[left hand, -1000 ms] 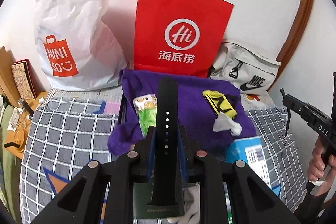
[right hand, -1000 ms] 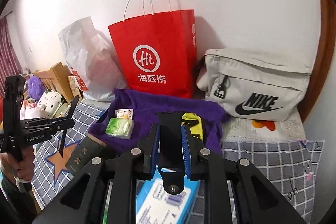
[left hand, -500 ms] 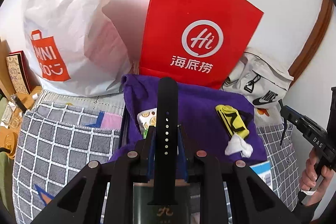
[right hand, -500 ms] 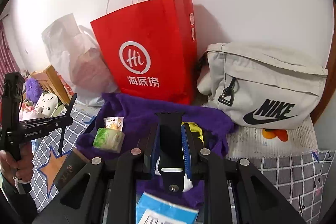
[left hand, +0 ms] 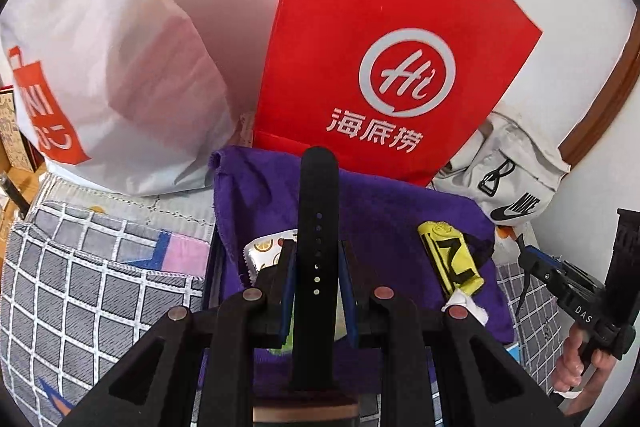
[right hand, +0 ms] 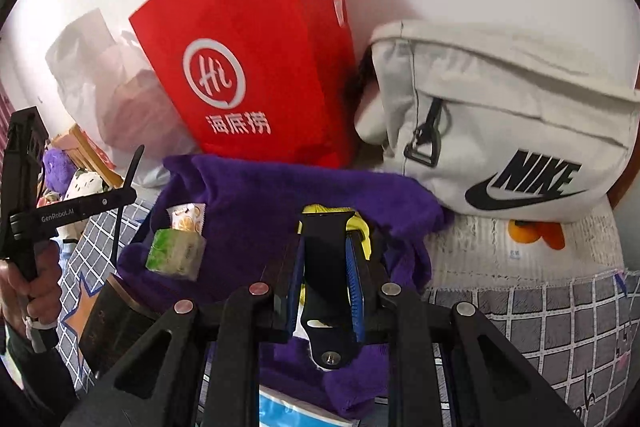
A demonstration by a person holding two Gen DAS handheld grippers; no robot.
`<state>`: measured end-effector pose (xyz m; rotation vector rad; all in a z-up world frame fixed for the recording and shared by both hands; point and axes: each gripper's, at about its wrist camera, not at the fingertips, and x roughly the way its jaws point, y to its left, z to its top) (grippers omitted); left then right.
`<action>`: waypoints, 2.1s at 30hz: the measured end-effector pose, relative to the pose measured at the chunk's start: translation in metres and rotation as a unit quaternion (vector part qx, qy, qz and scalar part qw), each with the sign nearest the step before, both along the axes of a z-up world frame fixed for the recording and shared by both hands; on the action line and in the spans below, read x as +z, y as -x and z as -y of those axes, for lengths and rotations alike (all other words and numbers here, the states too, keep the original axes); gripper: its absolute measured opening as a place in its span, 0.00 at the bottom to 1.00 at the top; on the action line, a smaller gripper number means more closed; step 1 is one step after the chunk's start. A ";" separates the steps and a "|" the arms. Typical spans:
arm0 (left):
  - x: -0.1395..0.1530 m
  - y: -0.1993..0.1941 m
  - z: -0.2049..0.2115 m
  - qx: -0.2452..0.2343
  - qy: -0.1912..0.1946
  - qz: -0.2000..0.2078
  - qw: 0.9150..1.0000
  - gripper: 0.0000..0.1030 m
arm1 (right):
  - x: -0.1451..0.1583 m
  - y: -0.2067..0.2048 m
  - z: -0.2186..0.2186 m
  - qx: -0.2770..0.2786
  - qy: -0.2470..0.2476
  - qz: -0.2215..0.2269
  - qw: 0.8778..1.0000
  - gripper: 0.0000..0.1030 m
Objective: Organize soft objects
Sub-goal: 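Open both tools to release the strap pieces onto the towel, then move both tools back toward the remaining items beside the tissue box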
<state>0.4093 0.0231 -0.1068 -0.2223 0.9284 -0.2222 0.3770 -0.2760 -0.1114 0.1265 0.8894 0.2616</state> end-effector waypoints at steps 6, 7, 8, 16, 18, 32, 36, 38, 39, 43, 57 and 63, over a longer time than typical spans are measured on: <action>-0.022 -0.014 0.002 0.000 -0.001 -0.031 1.000 0.19 | -0.026 -0.012 0.005 -0.006 0.008 -0.042 0.999 0.20; -0.025 -0.015 0.003 -0.001 -0.001 -0.035 0.999 0.19 | -0.029 -0.013 0.006 -0.007 0.009 -0.048 0.999 0.20; -0.028 -0.017 0.003 -0.002 0.000 -0.039 0.999 0.19 | -0.034 -0.015 0.006 -0.008 0.010 -0.055 0.998 0.20; -0.047 -0.024 0.013 -0.013 -0.005 -0.069 0.998 0.19 | -0.051 -0.020 0.003 0.001 0.010 -0.080 0.997 0.20; -0.051 -0.025 0.015 -0.016 -0.005 -0.076 0.997 0.19 | -0.052 -0.020 0.002 0.003 0.008 -0.083 0.997 0.20; -0.043 -0.026 0.012 -0.005 -0.007 -0.081 0.997 0.31 | -0.032 -0.012 -0.010 0.019 0.011 -0.056 0.998 0.51; -0.024 -0.012 0.003 0.003 -0.014 -0.069 0.998 0.42 | -0.011 -0.002 -0.016 0.019 0.008 -0.037 0.999 0.53; -0.012 -0.001 -0.001 0.009 -0.026 -0.055 0.998 0.46 | 0.000 0.006 -0.019 0.020 0.009 -0.030 0.999 0.53; -0.006 0.005 -0.002 0.012 -0.032 -0.047 0.998 0.46 | 0.008 0.012 -0.022 0.020 0.012 -0.022 0.999 0.53; 0.020 0.034 -0.013 0.024 -0.039 -0.019 0.999 0.53 | 0.029 0.044 -0.029 0.024 0.006 0.008 1.000 0.58; 0.033 0.139 -0.026 0.038 -0.052 -0.002 0.998 0.55 | 0.026 0.161 -0.050 0.062 -0.011 -0.014 0.998 0.58; 0.019 0.176 -0.021 0.040 -0.045 -0.017 0.998 0.55 | 0.015 0.224 -0.054 0.106 -0.010 -0.017 0.994 0.58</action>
